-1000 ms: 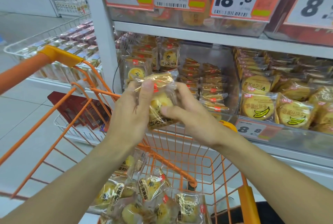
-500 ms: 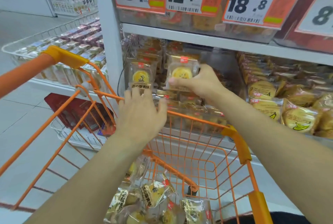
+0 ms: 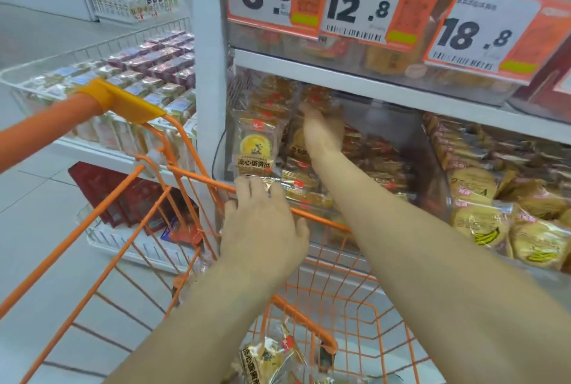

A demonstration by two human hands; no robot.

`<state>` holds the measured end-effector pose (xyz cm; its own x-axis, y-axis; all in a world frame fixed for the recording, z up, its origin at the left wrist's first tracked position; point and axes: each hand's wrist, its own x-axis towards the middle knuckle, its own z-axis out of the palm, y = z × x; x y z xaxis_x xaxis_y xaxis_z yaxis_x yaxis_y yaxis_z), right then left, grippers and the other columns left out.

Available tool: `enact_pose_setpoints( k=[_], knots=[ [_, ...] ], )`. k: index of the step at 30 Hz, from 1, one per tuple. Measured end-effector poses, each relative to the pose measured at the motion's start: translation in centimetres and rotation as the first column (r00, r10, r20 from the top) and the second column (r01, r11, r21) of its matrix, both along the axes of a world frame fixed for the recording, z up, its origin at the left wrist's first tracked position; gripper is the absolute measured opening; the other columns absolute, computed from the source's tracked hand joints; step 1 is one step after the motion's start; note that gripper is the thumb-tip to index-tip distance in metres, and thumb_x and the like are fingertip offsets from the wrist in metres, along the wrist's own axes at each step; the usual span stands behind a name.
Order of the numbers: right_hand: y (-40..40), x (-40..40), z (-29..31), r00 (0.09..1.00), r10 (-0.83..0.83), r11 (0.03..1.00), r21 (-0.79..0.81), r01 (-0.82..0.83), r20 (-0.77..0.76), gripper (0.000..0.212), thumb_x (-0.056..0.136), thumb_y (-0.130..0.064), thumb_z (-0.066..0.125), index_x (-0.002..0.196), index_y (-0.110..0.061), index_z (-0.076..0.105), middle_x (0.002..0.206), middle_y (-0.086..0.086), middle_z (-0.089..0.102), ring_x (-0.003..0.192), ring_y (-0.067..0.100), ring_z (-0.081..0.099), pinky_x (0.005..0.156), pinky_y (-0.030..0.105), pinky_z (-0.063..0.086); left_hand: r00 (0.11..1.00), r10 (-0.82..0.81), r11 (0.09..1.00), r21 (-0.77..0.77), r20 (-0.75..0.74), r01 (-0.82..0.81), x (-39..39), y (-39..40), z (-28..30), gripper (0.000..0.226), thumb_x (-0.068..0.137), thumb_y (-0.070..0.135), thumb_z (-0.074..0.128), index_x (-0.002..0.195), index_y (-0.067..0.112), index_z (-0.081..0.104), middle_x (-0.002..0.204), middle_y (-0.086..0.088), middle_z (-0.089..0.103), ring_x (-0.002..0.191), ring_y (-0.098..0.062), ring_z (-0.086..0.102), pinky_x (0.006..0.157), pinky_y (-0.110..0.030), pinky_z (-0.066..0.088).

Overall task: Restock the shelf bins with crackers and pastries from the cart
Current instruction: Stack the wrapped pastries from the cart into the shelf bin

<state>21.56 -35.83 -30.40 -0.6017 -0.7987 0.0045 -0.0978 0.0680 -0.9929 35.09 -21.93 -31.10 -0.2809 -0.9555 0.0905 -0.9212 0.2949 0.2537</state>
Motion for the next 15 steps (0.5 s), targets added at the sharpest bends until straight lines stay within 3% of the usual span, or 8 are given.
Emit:
enact_pose_setpoints(
  k=[5, 7, 9, 10, 12, 13, 15],
  knots=[
    [-1.0, 0.1, 0.5, 1.0, -0.006, 0.995, 0.096, 0.006, -0.005, 0.069, 0.1, -0.057, 0.045, 0.156, -0.018, 0.031, 0.157, 0.005, 0.041, 0.141, 0.031, 0.044, 0.11, 0.04, 0.037, 1.0, 0.009, 1.0, 0.03, 0.021, -0.009, -0.1, -0.1, 0.1, 0.057, 0.093, 0.054, 0.042, 0.132, 0.013, 0.039, 0.138, -0.012, 0.036, 0.136, -0.033, 0.022, 0.105, -0.041, 0.036],
    [-1.2, 0.3, 0.9, 0.999, 0.023, 0.994, 0.107, -0.019, -0.036, 0.063, 0.104, -0.054, 0.035, 0.153, -0.015, 0.036, 0.155, 0.007, 0.043, 0.136, 0.031, 0.048, 0.1, 0.034, 0.04, 1.0, 0.006, 0.999, 0.036, 0.024, -0.007, -0.3, -0.1, 0.1, 0.058, 0.093, 0.055, 0.043, 0.132, 0.012, 0.039, 0.138, -0.012, 0.037, 0.137, -0.034, 0.021, 0.106, -0.042, 0.036],
    [-1.3, 0.0, 1.5, 0.993, 0.086, 0.99, 0.123, -0.076, -0.08, 0.057, 0.108, -0.046, 0.026, 0.151, -0.011, 0.038, 0.153, 0.01, 0.045, 0.133, 0.031, 0.05, 0.105, 0.038, 0.041, 1.0, 0.005, 0.999, 0.033, 0.029, -0.005, -0.3, 0.0, 0.0, 0.057, 0.093, 0.055, 0.043, 0.131, 0.013, 0.039, 0.138, -0.012, 0.037, 0.137, -0.034, 0.021, 0.106, -0.042, 0.036],
    [-1.2, -0.4, 1.6, 0.986, 0.125, 0.982, 0.156, -0.107, -0.107, 0.056, 0.109, -0.043, 0.021, 0.153, -0.011, 0.036, 0.148, 0.008, 0.048, 0.127, 0.028, 0.054, 0.104, 0.039, 0.044, 1.0, 0.003, 0.999, 0.032, 0.031, -0.004, -0.3, 0.0, -0.1, 0.057, 0.093, 0.055, 0.043, 0.131, 0.013, 0.039, 0.137, -0.011, 0.037, 0.137, -0.033, 0.021, 0.106, -0.042, 0.036],
    [-0.5, -1.2, 1.9, 0.974, 0.179, 0.97, 0.191, -0.151, -0.136, 0.056, 0.11, -0.044, 0.019, 0.151, -0.013, 0.039, 0.114, -0.001, 0.058, 0.086, 0.014, 0.06, 0.077, 0.029, 0.05, 1.0, -0.001, 0.999, 0.033, 0.03, 0.0, -0.3, 0.1, 0.0, 0.056, 0.093, 0.054, 0.043, 0.132, 0.013, 0.038, 0.137, -0.01, 0.037, 0.137, -0.032, 0.021, 0.105, -0.041, 0.035],
    [0.1, -1.5, 2.2, 0.978, 0.185, 0.966, 0.199, -0.163, -0.098, 0.055, 0.109, -0.048, 0.021, 0.142, -0.015, 0.049, 0.1, -0.001, 0.06, 0.067, 0.01, 0.051, 0.065, 0.027, 0.044, 0.999, -0.003, 0.999, 0.034, 0.033, 0.002, -0.3, 0.1, 0.1, 0.056, 0.094, 0.054, 0.043, 0.132, 0.014, 0.039, 0.138, -0.01, 0.037, 0.137, -0.031, 0.02, 0.105, -0.041, 0.035],
    [1.2, -2.2, 2.5, 0.989, 0.14, 0.963, 0.237, -0.125, -0.047, 0.051, 0.107, -0.053, 0.021, 0.113, -0.017, 0.057, 0.097, 0.008, 0.067, 0.063, 0.016, 0.047, 0.066, 0.034, 0.039, 0.999, -0.009, 0.999, 0.032, 0.045, 0.008, -0.3, 0.1, 0.2, 0.055, 0.094, 0.054, 0.044, 0.131, 0.013, 0.039, 0.138, -0.009, 0.037, 0.137, -0.031, 0.02, 0.104, -0.04, 0.034]
  ],
)
